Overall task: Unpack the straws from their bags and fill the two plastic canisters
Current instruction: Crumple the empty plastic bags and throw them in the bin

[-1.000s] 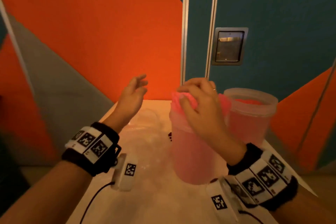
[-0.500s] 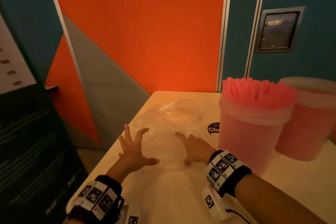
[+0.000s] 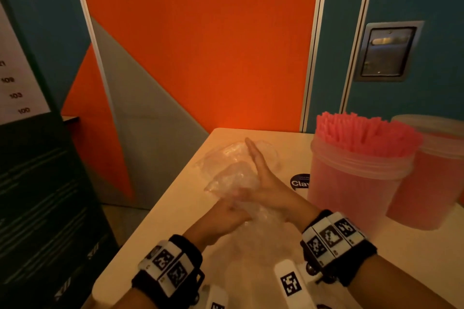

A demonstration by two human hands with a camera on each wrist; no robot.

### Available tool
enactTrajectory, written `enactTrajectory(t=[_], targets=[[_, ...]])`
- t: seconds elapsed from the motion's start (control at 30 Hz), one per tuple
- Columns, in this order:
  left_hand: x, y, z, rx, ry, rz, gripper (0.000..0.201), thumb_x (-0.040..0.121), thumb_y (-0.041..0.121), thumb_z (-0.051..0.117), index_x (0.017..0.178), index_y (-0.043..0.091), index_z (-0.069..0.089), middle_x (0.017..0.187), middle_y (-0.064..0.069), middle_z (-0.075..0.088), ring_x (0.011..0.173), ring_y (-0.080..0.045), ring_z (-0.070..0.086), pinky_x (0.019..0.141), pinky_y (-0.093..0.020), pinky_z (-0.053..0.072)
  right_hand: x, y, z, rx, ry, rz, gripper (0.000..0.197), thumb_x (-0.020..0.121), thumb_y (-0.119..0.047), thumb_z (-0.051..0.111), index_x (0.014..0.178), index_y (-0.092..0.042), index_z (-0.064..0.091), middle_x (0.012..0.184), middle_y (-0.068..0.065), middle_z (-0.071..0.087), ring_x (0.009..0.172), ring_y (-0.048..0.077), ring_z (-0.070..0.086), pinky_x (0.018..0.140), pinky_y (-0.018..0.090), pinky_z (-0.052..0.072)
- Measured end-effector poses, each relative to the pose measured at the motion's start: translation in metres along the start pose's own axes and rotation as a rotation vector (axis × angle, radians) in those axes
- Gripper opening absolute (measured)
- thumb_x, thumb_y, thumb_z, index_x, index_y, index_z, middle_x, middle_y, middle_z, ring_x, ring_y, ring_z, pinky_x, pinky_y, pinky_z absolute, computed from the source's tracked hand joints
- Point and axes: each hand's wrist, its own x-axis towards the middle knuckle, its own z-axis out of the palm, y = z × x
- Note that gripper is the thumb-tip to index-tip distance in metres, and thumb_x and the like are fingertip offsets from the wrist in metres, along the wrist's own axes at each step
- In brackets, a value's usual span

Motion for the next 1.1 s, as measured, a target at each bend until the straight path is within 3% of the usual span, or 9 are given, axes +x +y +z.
enactTrajectory(t=[0.1,0.2,0.37,0.43,0.5,0.57,0.67,0.87,1.1], targets=[[0.009,-0.005,0.014,-0.134,0.122,0.035,0.038,0.073,0.001,0.068,0.106,0.02,0.06,0.1,-0.001,0.067,0.088,-0.006,0.066,0.067,-0.02,0.053,0.001,-0.001,0.0,-0.192,0.105,-0.033,0.032,0.079,-0.004,0.069,0.102,-0.023,0.059,0.098,-0.009,0.061,0.096,0.011,0.057,0.078,0.012,0.046],[0.028,-0.009,0.008,-0.214,0.293,-0.084,0.078,0.061,0.013,0.08,0.123,0.025,0.034,0.13,-0.003,0.038,0.113,-0.024,0.051,0.08,-0.036,0.055,0.005,0.012,-0.008,-0.349,0.492,-0.032,0.014,0.082,-0.002,0.057,0.081,-0.015,0.051,0.072,-0.004,0.052,0.065,0.012,0.048,0.05,0.01,0.037],[0.059,0.001,-0.031,-0.168,0.141,0.037,0.042,0.092,0.027,0.056,0.13,0.023,0.039,0.132,0.004,0.049,0.124,-0.016,0.044,0.098,-0.033,0.037,-0.005,0.033,-0.016,-0.156,0.793,0.063,0.016,0.081,-0.009,0.055,0.077,-0.017,0.041,0.071,0.001,0.049,0.065,0.021,0.049,0.057,0.029,0.036],[0.084,-0.009,-0.049,0.293,0.281,0.055,0.038,0.094,0.031,0.052,0.13,0.021,0.045,0.138,0.002,0.045,0.134,-0.02,0.034,0.102,-0.033,0.032,-0.011,0.05,-0.013,-0.238,0.731,0.199,0.016,0.083,-0.019,0.058,0.09,-0.021,0.043,0.079,-0.002,0.056,0.071,0.016,0.055,0.058,0.028,0.041],[0.105,-0.032,-0.06,0.92,0.202,-0.054,0.055,0.09,0.032,0.056,0.14,0.028,0.033,0.156,0.001,0.016,0.144,-0.024,0.014,0.109,-0.045,0.024,-0.015,0.068,-0.011,-0.245,0.691,0.32,0.017,0.084,-0.02,0.056,0.097,-0.024,0.047,0.085,-0.003,0.06,0.077,0.017,0.06,0.065,0.032,0.05],[0.116,-0.051,-0.061,1.021,-0.007,-0.166,0.081,0.088,0.023,0.06,0.148,0.031,0.007,0.157,0.002,-0.012,0.145,-0.025,0.012,0.11,-0.046,0.029,-0.015,0.079,-0.011,-0.323,0.676,0.382,0.014,0.085,-0.016,0.05,0.097,-0.022,0.053,0.088,-0.003,0.061,0.087,0.023,0.062,0.074,0.033,0.051],[0.123,-0.061,-0.052,0.913,-0.172,-0.347,0.102,0.087,0.026,0.063,0.146,0.03,-0.02,0.157,-0.015,0.006,0.139,-0.033,0.026,0.11,-0.044,0.032,-0.012,0.082,-0.014,-0.425,0.621,0.405,0.009,0.086,-0.013,0.049,0.087,-0.02,0.054,0.088,-0.003,0.057,0.095,0.025,0.06,0.073,0.022,0.04],[0.122,-0.06,-0.047,1.241,-0.115,-0.361,0.045,0.095,0.033,0.046,0.134,0.009,0.046,0.142,-0.012,0.04,0.129,-0.03,0.04,0.108,-0.04,0.033,-0.016,0.08,-0.014,-0.353,0.583,0.43,0.013,0.082,-0.012,0.055,0.092,-0.013,0.063,0.089,0.0,0.064,0.092,0.024,0.061,0.077,0.026,0.047],[0.082,-0.023,-0.038,0.855,0.237,-0.198,0.024,0.087,0.048,0.053,0.096,0.026,0.057,0.139,0.004,0.023,0.131,-0.027,0.024,0.102,-0.054,0.028,-0.016,0.072,-0.027,-0.117,0.697,0.229,0.037,0.061,-0.03,0.072,0.093,-0.037,0.055,0.113,-0.003,0.054,0.109,0.022,0.054,0.09,0.046,0.05]])
